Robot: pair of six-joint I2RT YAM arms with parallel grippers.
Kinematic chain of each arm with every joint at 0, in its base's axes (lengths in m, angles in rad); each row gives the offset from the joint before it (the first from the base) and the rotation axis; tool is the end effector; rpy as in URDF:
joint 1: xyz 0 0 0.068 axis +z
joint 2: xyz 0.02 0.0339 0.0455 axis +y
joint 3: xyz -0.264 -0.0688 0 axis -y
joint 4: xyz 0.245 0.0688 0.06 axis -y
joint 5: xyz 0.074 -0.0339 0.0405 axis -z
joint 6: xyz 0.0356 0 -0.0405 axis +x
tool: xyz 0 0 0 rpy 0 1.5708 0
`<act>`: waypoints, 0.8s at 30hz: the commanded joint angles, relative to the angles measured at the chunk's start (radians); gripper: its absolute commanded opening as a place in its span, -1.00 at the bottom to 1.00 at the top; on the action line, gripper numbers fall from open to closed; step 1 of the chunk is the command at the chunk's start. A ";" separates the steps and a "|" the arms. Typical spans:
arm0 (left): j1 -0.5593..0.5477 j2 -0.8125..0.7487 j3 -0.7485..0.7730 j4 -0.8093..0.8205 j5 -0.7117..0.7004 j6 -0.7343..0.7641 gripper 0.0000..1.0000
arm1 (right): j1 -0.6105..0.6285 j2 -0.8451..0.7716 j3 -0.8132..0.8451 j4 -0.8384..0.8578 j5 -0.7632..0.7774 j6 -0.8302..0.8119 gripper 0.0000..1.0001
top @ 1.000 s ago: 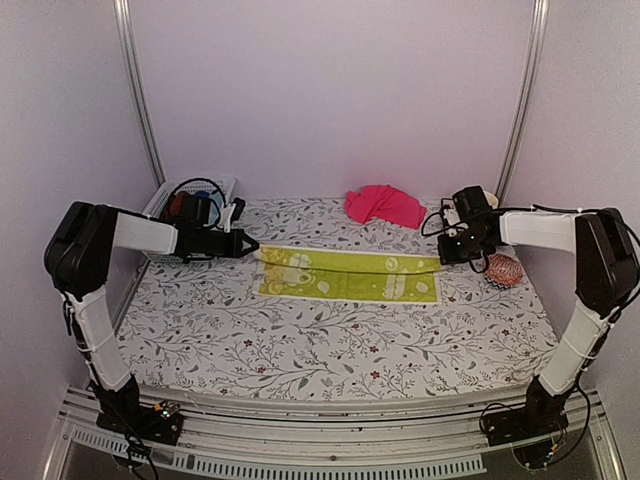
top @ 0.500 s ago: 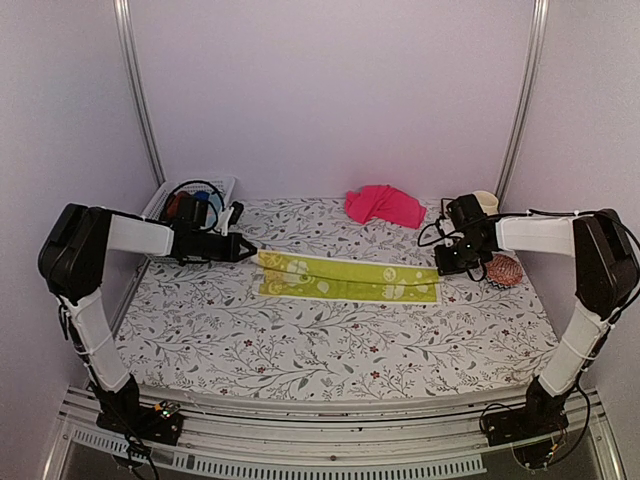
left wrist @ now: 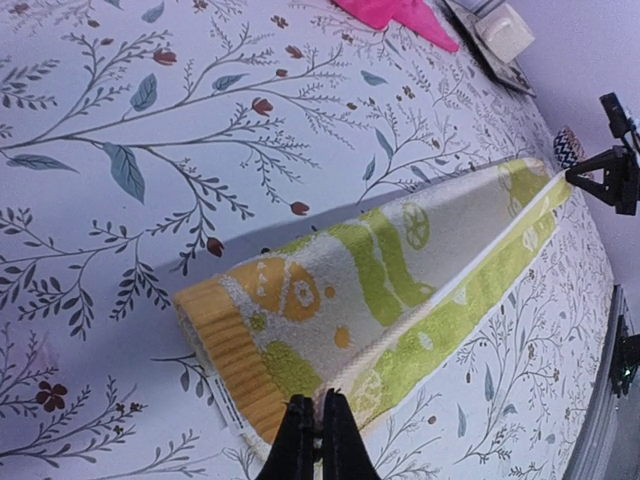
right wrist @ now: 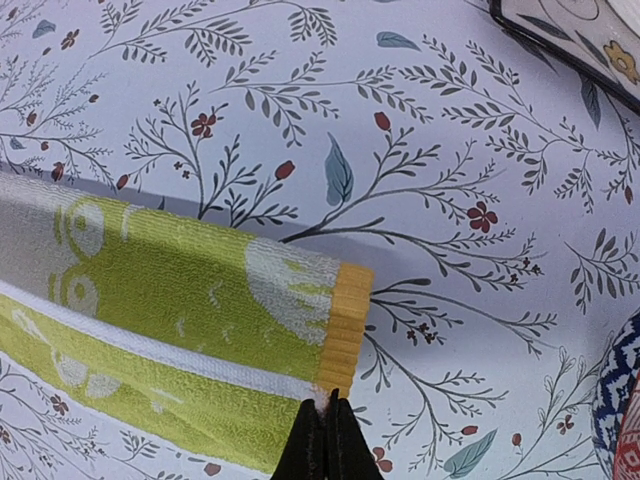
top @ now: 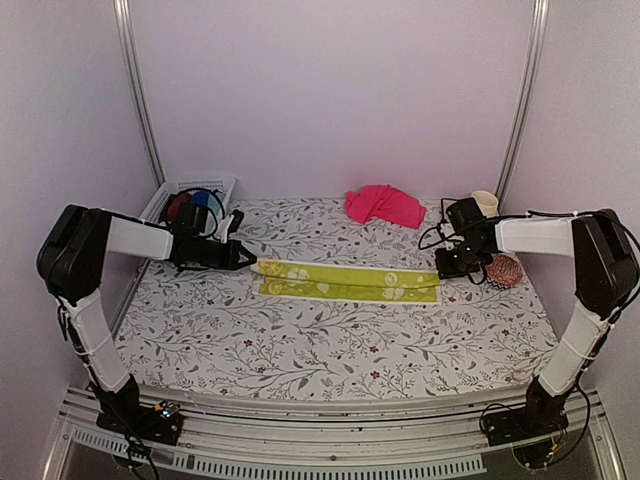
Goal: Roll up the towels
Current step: Fold the towel at the center of the board.
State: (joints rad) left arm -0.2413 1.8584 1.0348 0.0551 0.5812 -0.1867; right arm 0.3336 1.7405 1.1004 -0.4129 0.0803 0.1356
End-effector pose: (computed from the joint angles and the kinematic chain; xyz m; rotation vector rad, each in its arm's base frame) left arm 0.3643 -0.1098 0.1556 0.3591 2.3213 -0.8909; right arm 0.3327 0.1123 0.1804 -0.2312 2.6092 0.0589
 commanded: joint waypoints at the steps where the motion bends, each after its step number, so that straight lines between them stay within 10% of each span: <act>1: 0.010 -0.034 -0.013 -0.021 0.012 0.010 -1.00 | 0.003 0.016 -0.009 -0.014 0.021 0.009 -0.96; 24: 0.008 -0.091 -0.086 -0.051 0.066 0.006 -0.31 | 0.033 -0.018 -0.035 -0.041 -0.013 0.021 -0.64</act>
State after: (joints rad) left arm -0.2409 1.8046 0.9611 0.0212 0.6254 -0.1875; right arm 0.3618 1.7412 1.0531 -0.4297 0.0738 0.1432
